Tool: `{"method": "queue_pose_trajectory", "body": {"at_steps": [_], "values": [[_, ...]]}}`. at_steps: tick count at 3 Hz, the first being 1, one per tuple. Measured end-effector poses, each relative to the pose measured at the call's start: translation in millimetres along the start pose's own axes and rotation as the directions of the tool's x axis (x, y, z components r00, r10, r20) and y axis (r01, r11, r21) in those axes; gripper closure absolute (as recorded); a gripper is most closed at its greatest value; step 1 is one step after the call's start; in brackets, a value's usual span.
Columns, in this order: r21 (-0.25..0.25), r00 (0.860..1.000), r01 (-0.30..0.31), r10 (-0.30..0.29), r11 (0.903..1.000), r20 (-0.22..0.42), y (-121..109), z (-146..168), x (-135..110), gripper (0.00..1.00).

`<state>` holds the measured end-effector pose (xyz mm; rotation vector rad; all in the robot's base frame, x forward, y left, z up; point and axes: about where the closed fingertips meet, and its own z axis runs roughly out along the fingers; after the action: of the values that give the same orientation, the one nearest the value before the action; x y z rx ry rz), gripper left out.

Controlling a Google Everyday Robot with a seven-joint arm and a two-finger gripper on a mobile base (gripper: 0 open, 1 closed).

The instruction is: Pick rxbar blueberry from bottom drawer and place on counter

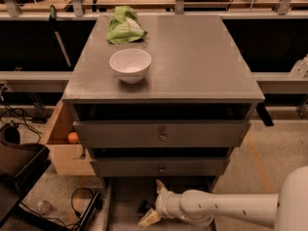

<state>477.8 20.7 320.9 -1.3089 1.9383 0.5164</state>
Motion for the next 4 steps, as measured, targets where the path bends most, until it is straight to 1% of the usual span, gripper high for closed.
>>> {"method": "queue_pose_trajectory", "body": {"at_steps": [1, 2, 3, 4], "values": [[-0.028, 0.999, -0.046, 0.046, 0.9986, -0.015, -0.1, 38.1, 46.8, 0.00], [-0.031, 0.996, -0.081, 0.080, 0.9962, -0.046, 0.6, 58.3, 87.3, 0.00], [-0.031, 0.995, -0.086, 0.085, 0.9958, -0.043, 0.3, 62.1, 91.0, 0.00], [-0.035, 0.997, -0.078, 0.077, 0.9964, -0.024, -0.3, 66.5, 90.6, 0.00]]}}
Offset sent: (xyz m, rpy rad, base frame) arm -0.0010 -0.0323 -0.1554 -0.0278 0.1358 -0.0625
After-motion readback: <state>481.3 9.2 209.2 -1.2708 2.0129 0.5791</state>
